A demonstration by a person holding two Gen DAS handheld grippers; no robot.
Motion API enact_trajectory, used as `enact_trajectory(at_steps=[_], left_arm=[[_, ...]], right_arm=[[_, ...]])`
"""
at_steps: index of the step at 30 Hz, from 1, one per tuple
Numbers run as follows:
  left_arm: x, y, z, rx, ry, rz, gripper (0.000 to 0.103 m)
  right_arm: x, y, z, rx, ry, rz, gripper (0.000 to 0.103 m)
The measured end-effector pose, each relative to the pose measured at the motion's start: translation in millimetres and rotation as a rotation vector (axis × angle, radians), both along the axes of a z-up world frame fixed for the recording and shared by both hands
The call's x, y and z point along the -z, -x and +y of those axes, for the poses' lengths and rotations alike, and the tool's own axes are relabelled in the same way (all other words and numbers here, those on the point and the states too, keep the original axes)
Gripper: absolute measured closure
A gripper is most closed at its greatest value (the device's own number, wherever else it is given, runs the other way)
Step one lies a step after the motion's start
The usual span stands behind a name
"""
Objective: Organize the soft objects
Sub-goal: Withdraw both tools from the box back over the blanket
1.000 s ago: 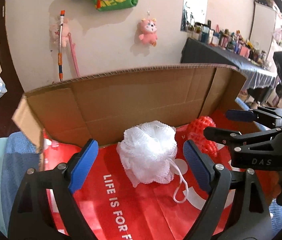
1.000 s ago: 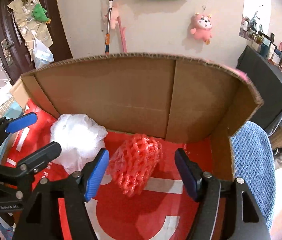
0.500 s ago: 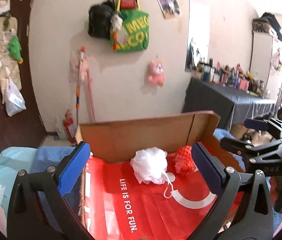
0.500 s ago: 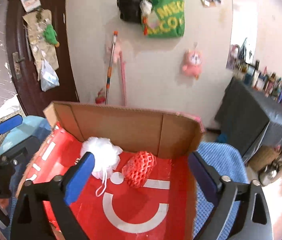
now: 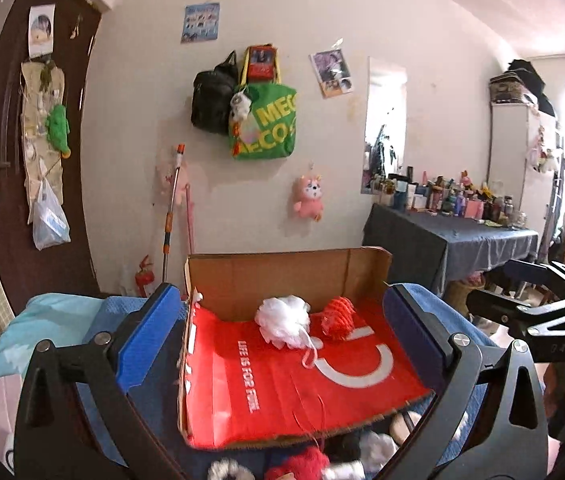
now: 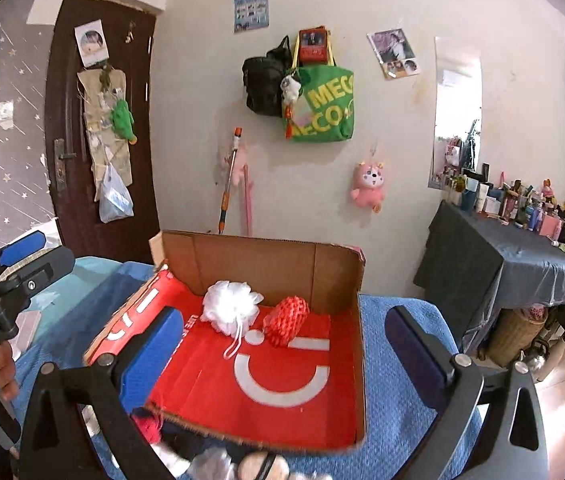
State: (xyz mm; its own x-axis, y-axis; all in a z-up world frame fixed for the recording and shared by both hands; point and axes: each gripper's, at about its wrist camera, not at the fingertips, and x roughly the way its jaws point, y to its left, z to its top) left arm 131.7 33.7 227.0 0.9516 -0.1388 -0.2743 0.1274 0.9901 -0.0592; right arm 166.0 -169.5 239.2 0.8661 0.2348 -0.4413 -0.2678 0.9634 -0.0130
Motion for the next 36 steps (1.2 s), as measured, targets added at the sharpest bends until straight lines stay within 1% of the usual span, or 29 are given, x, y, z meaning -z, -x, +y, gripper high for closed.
enact_trajectory(at_steps=[2, 4, 8, 12, 16, 20, 23, 25, 29, 36], left_arm=[[6.0, 21.2, -4.8, 0.016, -0.003, -0.020, 0.000], [12.5, 36.1, -8.2, 0.010, -0.005, -0.031, 0.000], [30.8, 59.4, -17.5, -0.011, -0.045, -0.039, 0.000], [54.2, 74.7, -18.4, -0.005, -0.015, -0.003, 0.000], [77.2, 87.8, -21.2, -0.018, -0.026, 0.011, 0.000], [99.6, 100.5, -23.7, -0.008, -0.005, 0.038, 0.000], [115.0, 110.3, -25.3, -0.018, 0.002, 0.026, 0.000], [122.1, 112.9, -26.7, -0.021, -0.008, 0.023, 0.000], [136.6, 110.3, -27.0, -0.020, -0.019, 0.071, 0.000], [160.0, 106.3, -22.8, -0.029, -0.015, 0.146, 0.000]], right_arm=[[5.3, 16.9, -4.3, 0.000, -0.012, -0.008, 0.000], [11.9, 33.0, -7.3, 0.005, -0.017, -0.018, 0.000], [30.0, 58.7, -12.7, 0.030, -0.023, -0.025, 0.000], [52.9, 82.8, -14.0, 0.059, -0.019, -0.032, 0.000], [76.7, 103.7, -12.5, 0.082, -0.020, -0.044, 0.000], [98.7, 119.4, -11.7, 0.092, -0.013, -0.052, 0.000], [114.0, 127.5, -11.7, 0.092, -0.031, -0.041, 0.000], [125.5, 133.8, -11.6, 0.096, -0.045, -0.044, 0.000], [142.9, 140.2, -9.8, 0.084, -0.052, -0.025, 0.000], [176.7, 140.4, -14.4, 0.108, -0.052, 0.065, 0.000]])
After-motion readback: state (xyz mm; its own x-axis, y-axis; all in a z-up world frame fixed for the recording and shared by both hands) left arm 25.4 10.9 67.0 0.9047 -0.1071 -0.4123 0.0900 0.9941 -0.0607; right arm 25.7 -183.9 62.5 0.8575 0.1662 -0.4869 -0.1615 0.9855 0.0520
